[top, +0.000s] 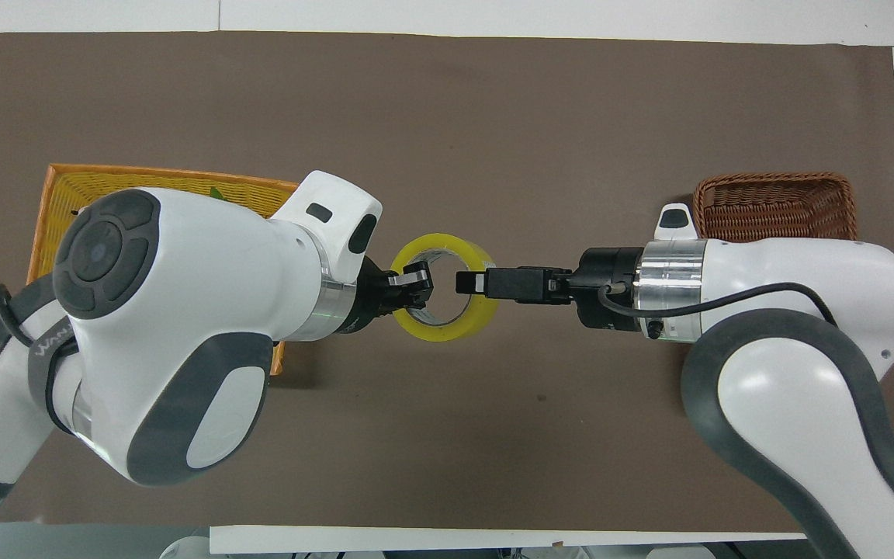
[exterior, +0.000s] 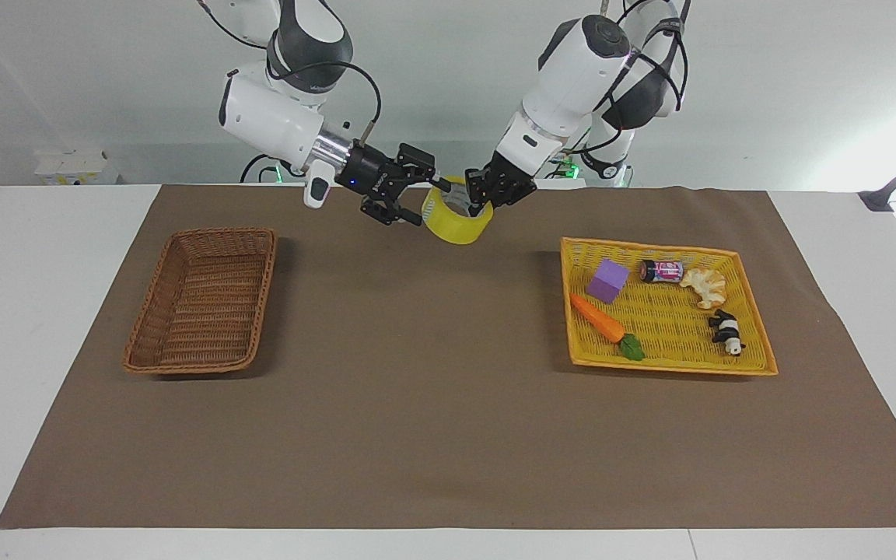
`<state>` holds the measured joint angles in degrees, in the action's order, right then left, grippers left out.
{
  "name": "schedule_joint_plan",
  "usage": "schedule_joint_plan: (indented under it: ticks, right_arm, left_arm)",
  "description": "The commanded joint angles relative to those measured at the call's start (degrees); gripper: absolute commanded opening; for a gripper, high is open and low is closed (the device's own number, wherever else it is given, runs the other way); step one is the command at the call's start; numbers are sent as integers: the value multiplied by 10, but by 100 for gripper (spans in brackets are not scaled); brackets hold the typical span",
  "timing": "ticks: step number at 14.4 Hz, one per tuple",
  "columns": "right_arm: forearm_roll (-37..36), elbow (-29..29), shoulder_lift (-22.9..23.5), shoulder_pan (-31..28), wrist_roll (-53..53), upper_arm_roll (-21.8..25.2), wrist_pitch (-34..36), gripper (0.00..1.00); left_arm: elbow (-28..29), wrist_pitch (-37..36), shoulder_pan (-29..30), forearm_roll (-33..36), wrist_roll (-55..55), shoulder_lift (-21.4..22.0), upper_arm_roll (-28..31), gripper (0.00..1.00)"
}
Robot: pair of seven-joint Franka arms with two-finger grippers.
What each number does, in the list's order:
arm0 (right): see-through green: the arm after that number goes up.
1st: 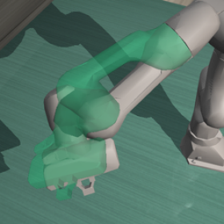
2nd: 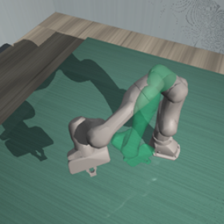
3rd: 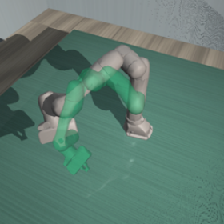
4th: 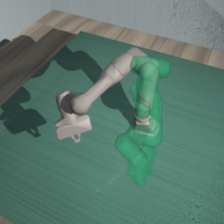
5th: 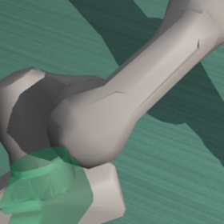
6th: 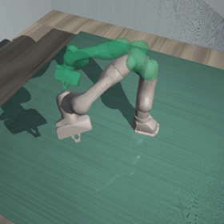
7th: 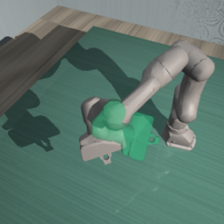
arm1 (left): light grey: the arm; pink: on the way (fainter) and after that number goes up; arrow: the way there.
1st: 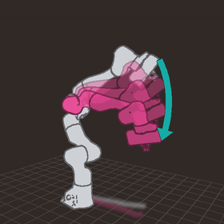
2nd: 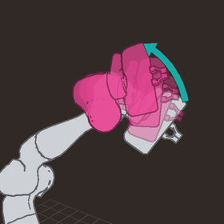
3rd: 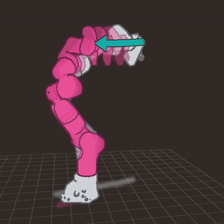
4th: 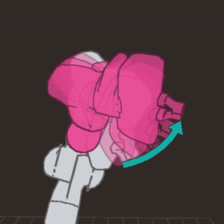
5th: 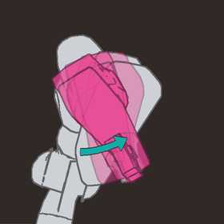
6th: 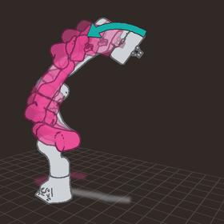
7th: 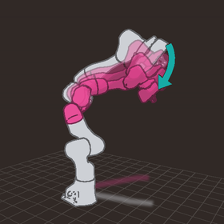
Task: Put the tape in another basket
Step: 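Reach the right gripper into the tape roll and close on it, then open the left gripper while the right gripper carries the tape away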
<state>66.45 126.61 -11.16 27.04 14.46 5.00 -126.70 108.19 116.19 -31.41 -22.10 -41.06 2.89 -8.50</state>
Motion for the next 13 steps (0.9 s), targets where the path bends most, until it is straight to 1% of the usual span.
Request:
schedule_joint_plan:
  ticks: [1,6,7,8,11,12,13]
  right_arm:
    - [15,14,-11,0,8,-1,-7,89]
    - [15,14,-11,0,7,0,-5,80]
    - [15,14,-11,0,7,-1,-4,73]
    - [15,14,-11,0,6,0,-4,62]
    - [15,12,-11,0,-17,-1,-4,16]
    - [15,12,-11,0,-17,-1,-3,5]
    - [15,12,-11,0,-16,-1,-3,0]
  left_arm:
    - [4,-3,-8,-6,-5,12,5,0]
    - [4,-3,-8,-5,-6,12,4,0]
    - [4,-3,-8,-5,-5,12,4,0]
    - [4,-4,-8,-5,-5,12,4,0]
    - [4,-6,-8,-5,-6,12,4,0]
    - [4,-5,-8,-5,-5,12,4,0]
    - [4,-5,-8,-5,-5,12,4,0]
